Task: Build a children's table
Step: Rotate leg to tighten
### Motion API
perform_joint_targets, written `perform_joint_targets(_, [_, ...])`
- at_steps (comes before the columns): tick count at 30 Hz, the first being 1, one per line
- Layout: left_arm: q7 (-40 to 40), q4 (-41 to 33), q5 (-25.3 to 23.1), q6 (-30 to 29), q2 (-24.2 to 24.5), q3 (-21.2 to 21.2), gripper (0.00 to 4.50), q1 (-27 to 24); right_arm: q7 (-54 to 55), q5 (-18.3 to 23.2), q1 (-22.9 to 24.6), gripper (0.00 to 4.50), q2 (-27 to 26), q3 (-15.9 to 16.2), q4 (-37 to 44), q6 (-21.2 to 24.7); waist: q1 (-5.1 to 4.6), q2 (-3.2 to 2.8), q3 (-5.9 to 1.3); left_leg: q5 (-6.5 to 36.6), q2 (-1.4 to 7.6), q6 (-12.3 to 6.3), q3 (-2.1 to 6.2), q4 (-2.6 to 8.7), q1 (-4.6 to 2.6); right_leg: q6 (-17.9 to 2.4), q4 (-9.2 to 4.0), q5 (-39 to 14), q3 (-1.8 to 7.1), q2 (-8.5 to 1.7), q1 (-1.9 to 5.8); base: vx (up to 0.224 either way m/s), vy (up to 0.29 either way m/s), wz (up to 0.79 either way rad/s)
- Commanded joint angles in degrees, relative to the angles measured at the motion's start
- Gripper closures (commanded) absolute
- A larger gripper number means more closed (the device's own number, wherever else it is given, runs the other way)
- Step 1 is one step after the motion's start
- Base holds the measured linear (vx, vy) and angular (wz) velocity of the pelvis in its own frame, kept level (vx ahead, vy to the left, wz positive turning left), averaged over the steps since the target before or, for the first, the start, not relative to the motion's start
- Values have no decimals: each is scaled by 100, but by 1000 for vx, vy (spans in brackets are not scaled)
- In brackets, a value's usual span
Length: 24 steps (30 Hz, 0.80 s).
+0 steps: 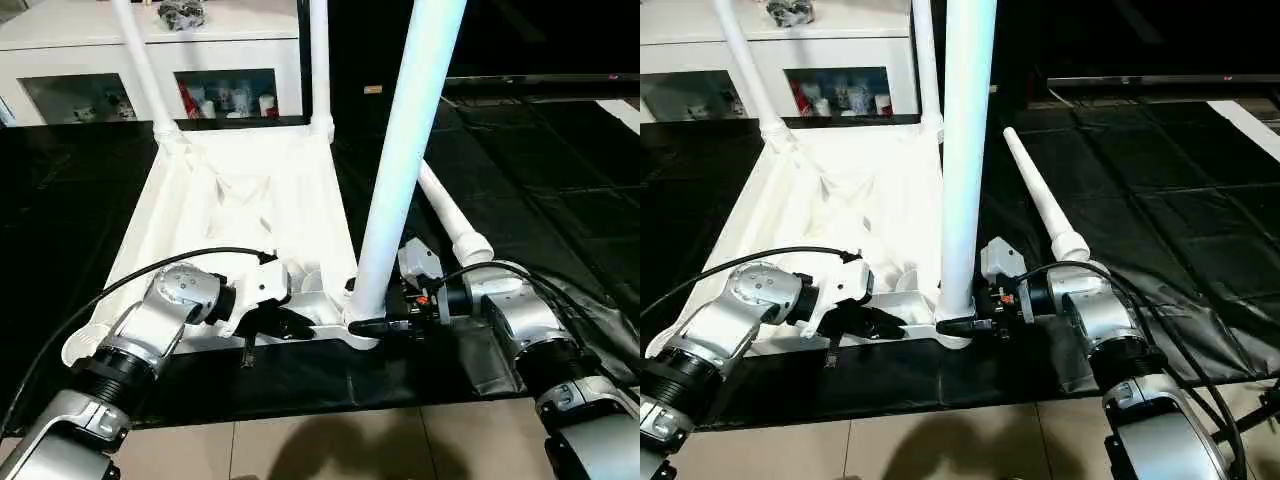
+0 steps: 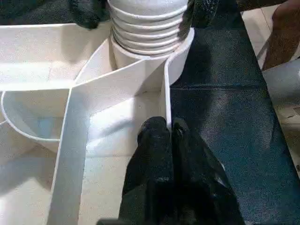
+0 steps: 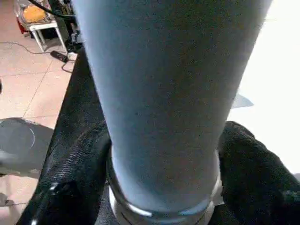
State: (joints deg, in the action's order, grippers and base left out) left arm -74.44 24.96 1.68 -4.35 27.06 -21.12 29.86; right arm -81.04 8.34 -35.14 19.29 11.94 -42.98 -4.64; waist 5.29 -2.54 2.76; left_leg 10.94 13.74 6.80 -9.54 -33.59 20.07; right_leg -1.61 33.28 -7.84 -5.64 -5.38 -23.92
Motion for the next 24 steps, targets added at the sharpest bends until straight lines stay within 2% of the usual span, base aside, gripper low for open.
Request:
perform_joint_targets(1, [-280, -48, -138, 94, -18, -332, 450, -7, -57, -31, -56, 139, 90, 59, 29, 78, -32, 66, -432, 912, -79, -496, -117, 349, 21, -1148, -271, -1507, 199, -179, 371, 0, 0, 0])
perform_joint_targets(4, [-280, 35, -161, 134, -20, -315, 450, 28, -102, -61, -62, 167, 72, 65, 27, 105, -28, 64, -436, 904, -82, -495, -120, 344, 17, -1149, -270, -1501, 200, -176, 369, 0, 0, 0])
perform_joint_targets(11, [-170, 60, -105, 20, -88, -215, 450, 55, -95, -34, -3, 175, 36, 62, 95, 231, -25, 53, -434, 903, -80, -492, -117, 344, 17, -1167, -267, -1482, 196, -174, 374, 0, 0, 0])
perform_joint_targets(12, [-2, 70, -66, -141, -174, -121, 450, 90, -50, 36, 63, 175, -3, 19, 173, 385, -23, 54, -438, 903, -79, -490, -117, 343, 14, -1168, -266, -1476, 197, -176, 375, 0, 0, 0])
perform_joint_targets(13, [193, 104, -61, -215, -249, -36, 450, 133, 101, 104, 121, 175, -67, -46, 252, 586, -18, 28, -431, 906, -80, -471, -115, 344, 12, -1176, -265, -1479, 197, -171, 372, 0, 0, 0])
perform_joint_targets(14, [193, 104, -61, -215, -249, -36, 450, 133, 101, 104, 121, 175, -67, -46, 252, 586, -18, 39, -421, 944, -81, -470, -122, 346, 7, -1154, -287, -1526, 199, -166, 364, 0, 0, 0])
perform_joint_targets(15, [193, 104, -61, -215, -249, -36, 450, 133, 101, 104, 121, 176, -67, -46, 252, 586, -19, 47, -419, 1039, -82, -439, -115, 350, 8, -1122, -291, -1665, 195, -176, 368, 0, 0, 0])
perform_joint_targets(16, [583, 175, -51, -462, -397, 124, 450, 229, 508, 182, 221, 176, -234, -170, 355, 827, -28, 45, -410, 1084, -87, -422, -118, 352, 10, -1094, -299, -1745, 196, -169, 364, 0, 0, 0])
perform_joint_targets(17, [929, 213, -35, -626, -539, 261, 450, 295, 894, 148, 303, 176, -373, -215, 410, 942, -19, 27, -392, 1237, -88, -363, -130, 352, -40, -1036, -352, -1972, 198, -167, 321, 0, 0, 0])
perform_joint_targets(18, [1282, 201, 28, -923, -719, 421, 450, 359, 1384, 66, 374, 176, -557, -259, 409, 990, -33, 23, -384, 1293, -99, -324, -135, 348, -50, -1014, -361, -2072, 204, -159, 314, 0, 0, 0])
perform_joint_targets(19, [1504, 186, 72, -1116, -836, 523, 450, 397, 1704, 7, 419, 176, -676, -285, 402, 1015, -75, 51, -362, 1371, -134, -194, -123, 359, -33, -839, -397, -2483, 187, -165, 327, 0, 0, 0])
perform_joint_targets(20, [1716, 154, 72, -1263, -931, 591, 450, 423, 2044, -36, 423, 176, -807, -329, 347, 1093, -84, 52, -371, 1388, -144, -183, -103, 363, -29, -754, -411, -2672, 166, -178, 344, 0, 0, 0])
perform_joint_targets(21, [1852, 127, 63, -1364, -989, 628, 450, 438, 2272, -58, 418, 176, -899, -365, 302, 1150, -128, 44, -361, 1368, -154, -153, -88, 377, 21, -611, -429, -2846, 151, -177, 368, 0, 0, 0])
perform_joint_targets(22, [2090, 70, 81, -1552, -1120, 725, 450, 458, 2651, -41, 359, 176, -1076, -462, 164, 1249, -180, 39, -365, 1405, -167, -141, -78, 370, 18, -527, -454, -2945, 131, -178, 365, 0, 0, 0])
perform_joint_targets(23, [2223, 47, 91, -1648, -1192, 786, 450, 472, 2859, -47, 324, 176, -1165, -505, 94, 1273, -214, 43, -359, 1443, -174, -153, -82, 364, 15, -506, -479, -2989, 126, -173, 344, 0, 0, 0])
perform_joint_targets(24, [2477, 6, 102, -1817, -1328, 892, 450, 500, 3257, -58, 241, 176, -1331, -584, -68, 1300, -244, 22, -359, 1483, -185, -154, -79, 356, 10, -496, -485, -3026, 115, -169, 343, 0, 0, 0])
